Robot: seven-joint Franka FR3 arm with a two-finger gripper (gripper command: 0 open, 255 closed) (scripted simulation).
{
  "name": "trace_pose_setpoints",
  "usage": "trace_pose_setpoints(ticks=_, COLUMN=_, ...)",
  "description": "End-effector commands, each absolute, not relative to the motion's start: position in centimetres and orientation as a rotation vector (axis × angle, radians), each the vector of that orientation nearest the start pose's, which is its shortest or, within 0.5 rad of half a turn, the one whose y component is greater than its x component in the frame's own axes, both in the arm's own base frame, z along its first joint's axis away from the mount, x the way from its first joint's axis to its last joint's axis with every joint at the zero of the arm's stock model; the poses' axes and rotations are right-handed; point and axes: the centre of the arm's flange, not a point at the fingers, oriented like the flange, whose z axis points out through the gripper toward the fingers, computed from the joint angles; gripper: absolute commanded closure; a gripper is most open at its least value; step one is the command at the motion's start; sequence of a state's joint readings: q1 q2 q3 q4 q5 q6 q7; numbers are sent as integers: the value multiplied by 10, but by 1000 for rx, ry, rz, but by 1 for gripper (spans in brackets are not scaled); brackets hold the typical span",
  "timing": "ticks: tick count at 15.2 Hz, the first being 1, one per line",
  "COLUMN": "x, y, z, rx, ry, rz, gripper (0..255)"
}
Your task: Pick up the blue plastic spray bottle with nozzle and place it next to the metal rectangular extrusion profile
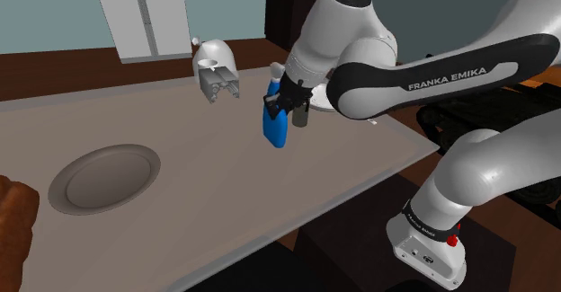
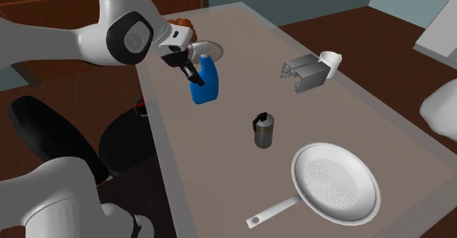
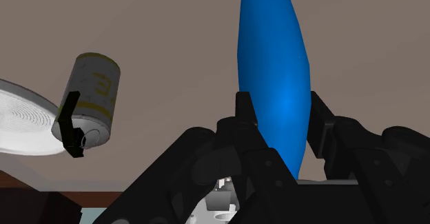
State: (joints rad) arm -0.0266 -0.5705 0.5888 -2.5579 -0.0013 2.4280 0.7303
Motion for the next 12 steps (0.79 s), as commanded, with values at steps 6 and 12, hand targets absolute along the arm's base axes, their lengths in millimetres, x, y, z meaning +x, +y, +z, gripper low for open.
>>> trace_pose_setpoints(ticks=6, x=355, y=234, z=502, rx=-3086, ry=291, rz=-735, gripper=255)
trace_pose_setpoints(ticks=12, x=355, y=234, z=534, rx=-3086, ry=291, rz=-735, gripper=255)
